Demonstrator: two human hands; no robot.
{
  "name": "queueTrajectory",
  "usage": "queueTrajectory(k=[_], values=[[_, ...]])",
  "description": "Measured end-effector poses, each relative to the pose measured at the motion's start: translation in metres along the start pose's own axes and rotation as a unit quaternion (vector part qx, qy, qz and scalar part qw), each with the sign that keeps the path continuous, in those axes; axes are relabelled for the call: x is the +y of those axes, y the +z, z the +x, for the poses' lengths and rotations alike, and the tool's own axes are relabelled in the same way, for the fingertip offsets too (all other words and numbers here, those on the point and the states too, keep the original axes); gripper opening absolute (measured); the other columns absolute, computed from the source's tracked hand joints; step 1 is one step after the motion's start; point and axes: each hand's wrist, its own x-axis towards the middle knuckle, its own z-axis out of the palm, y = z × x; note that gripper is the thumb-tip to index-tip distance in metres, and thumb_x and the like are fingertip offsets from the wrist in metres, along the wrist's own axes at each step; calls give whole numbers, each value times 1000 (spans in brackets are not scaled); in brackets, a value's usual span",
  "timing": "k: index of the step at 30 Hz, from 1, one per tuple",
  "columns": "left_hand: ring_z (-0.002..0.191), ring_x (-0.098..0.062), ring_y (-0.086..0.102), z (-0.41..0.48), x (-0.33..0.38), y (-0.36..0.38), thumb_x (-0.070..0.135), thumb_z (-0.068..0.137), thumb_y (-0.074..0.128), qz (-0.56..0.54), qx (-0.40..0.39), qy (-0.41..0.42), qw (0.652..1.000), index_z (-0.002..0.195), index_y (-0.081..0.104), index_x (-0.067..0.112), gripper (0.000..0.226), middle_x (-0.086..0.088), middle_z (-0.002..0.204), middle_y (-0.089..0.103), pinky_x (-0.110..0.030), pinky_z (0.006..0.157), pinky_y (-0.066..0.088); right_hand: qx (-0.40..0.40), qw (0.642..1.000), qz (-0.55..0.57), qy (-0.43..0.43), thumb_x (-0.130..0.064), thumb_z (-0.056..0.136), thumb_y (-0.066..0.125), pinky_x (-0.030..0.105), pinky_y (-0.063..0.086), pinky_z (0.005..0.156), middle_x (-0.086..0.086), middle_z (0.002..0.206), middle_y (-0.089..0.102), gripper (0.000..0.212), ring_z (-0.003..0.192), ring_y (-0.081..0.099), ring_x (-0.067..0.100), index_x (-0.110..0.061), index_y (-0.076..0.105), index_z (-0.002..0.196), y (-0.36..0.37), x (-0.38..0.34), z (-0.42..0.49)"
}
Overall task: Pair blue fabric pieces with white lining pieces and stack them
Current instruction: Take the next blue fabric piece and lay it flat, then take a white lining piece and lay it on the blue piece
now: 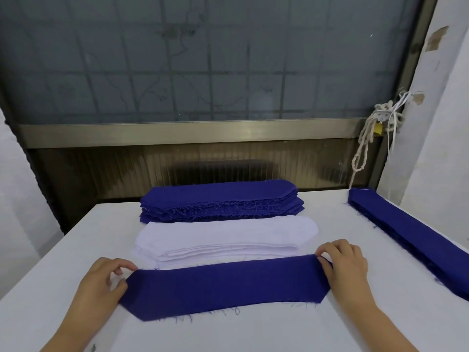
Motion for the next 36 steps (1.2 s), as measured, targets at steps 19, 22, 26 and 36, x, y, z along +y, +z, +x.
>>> queueTrajectory(k=[19,22,26,36], values=[[58,-1,43,7,10,0,12,81,76,-54,-222,-19,973,83,73,30,18,-4,75,57,-13,57,37,-190,971,128,-72,-16,90,65,15,39,66,-2,78,49,14,64,43,6,-29,61,90,-1,4,9],[56,0,47,16,17,-4,16,82,75,-28,-266,-42,963,79,74,26,11,-2,74,64,-13,58,40,-217,968,111,-67,-18,92,63,15,40,65,-1,80,51,11,66,44,9,-28,60,90,-3,1,13],[65,-6,58,31,26,3,16,88,68,2,-137,-47,989,76,72,27,17,6,75,69,-10,61,44,-163,979,101,-67,-13,93,60,18,41,65,-1,80,58,16,65,47,8,-24,60,81,0,-15,20],[77,-9,57,79,60,59,13,86,67,-55,32,0,998,79,64,31,19,9,83,63,-19,68,44,-107,967,168,-157,-15,94,59,17,45,77,-8,91,53,10,85,52,7,-23,62,100,39,-110,56]])
